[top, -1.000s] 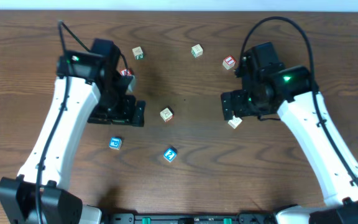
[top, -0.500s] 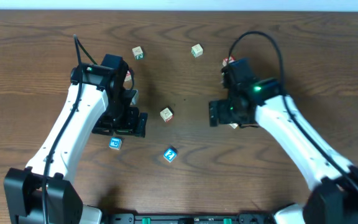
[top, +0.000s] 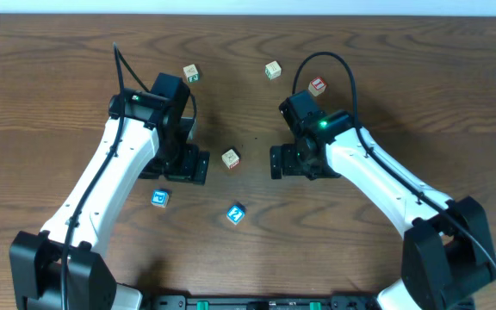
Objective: Spell out Ai2
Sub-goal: 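Raise both arms and move grippers over the block cluster, then lower left gripper onto the red A block and close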
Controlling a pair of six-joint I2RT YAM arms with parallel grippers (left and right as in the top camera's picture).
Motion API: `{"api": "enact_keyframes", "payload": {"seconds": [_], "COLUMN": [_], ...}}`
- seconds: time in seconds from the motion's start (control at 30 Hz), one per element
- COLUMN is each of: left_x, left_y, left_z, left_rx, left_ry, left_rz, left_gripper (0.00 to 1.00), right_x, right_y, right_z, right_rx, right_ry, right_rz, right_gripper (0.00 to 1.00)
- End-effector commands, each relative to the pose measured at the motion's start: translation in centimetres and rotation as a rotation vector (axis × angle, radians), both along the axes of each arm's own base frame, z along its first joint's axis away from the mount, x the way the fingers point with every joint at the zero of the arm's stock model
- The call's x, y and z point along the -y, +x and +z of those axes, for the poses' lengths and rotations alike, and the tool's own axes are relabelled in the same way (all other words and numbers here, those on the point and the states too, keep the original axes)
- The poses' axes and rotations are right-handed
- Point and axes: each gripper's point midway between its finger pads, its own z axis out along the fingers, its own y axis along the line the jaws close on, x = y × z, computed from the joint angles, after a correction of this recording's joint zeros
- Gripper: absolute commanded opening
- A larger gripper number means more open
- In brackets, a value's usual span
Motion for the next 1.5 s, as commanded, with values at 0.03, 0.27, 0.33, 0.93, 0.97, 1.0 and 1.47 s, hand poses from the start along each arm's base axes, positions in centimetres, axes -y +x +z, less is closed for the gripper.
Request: {"api": "enact_keyframes", "payload": {"seconds": [0.03,0.27,0.33,0.93,0.97,1.0,1.47], "left_x": [0.1,0.9,1.0,-0.6,-1.0,-1.3,-2.0], "left_y": [1.2,4.5,5.0,12.4,12.7,13.0,14.7], "left_z": [0.1,0.1,-0.4,-6.0,-5.9,-5.8,-5.2], "left_rx": [0.054,0.173,0.173,0.317,0.333,0.347,0.393], "left_ry": [0.003,-0.03,-0.025,0.135,0.15,0.163,0.067], "left_rz": [0.039,0.08,0.08,0.193,0.23,0.264,0.873], "left_gripper": [0.96,0.95,0.95,0.95,0.95,0.95,0.95], "right_x": [-0.6,-1.3,-1.4,-0.5,-0.3,-0.1,1.6], "right_y": [0.0,0.3,0.4,2.4,2.5,2.6,2.9], "right_z": [0.0,0.1,0.3,1.6,1.6,1.6,1.5], "right_rx": [-0.011,-0.005,0.0,0.092,0.097,0.104,0.099], "right_ry": [0.03,0.063,0.065,-0.004,-0.012,-0.023,-0.057], "right_rz": [-0.085,-0.134,-0.131,-0.079,-0.082,-0.085,-0.112], "right_gripper": [0.99,0.94,0.95,0.99,0.99,0.99,0.99]}}
